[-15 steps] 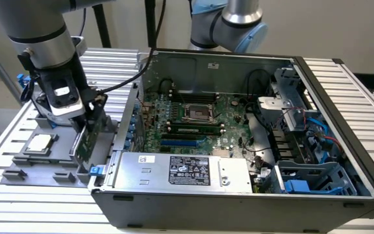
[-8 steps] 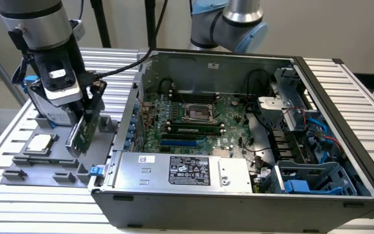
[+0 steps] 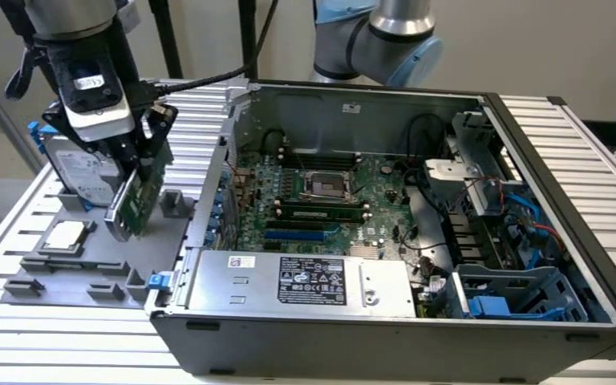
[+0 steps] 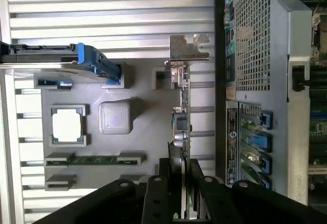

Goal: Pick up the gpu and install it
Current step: 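Pick up the gpu and move the gpu toward the slot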

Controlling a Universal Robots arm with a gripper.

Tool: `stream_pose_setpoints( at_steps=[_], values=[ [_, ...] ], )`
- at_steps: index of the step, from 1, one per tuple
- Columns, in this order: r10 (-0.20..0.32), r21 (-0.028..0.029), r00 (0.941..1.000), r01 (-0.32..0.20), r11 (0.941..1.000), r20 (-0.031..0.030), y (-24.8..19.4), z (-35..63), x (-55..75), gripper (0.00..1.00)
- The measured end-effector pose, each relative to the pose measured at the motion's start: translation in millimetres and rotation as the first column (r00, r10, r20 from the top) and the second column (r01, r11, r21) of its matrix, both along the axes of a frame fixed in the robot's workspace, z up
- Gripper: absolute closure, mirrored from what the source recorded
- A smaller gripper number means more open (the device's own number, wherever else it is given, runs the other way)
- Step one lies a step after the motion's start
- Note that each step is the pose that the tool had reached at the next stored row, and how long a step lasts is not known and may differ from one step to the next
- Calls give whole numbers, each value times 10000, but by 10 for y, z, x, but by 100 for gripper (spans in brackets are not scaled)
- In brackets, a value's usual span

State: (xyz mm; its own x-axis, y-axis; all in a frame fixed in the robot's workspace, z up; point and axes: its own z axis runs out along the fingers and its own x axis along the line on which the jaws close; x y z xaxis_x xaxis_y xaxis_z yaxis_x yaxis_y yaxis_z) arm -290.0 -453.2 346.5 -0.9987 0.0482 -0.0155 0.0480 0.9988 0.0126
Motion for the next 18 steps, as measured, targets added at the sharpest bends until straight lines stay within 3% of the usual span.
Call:
stream_pose_setpoints(
  at_steps=[8, 18],
  values=[
    [-1, 0, 10000, 1, 10000, -50, 0, 361, 239, 74],
    [0, -1, 9999, 0, 10000, -167, 0, 810, 674, 74]
  ],
)
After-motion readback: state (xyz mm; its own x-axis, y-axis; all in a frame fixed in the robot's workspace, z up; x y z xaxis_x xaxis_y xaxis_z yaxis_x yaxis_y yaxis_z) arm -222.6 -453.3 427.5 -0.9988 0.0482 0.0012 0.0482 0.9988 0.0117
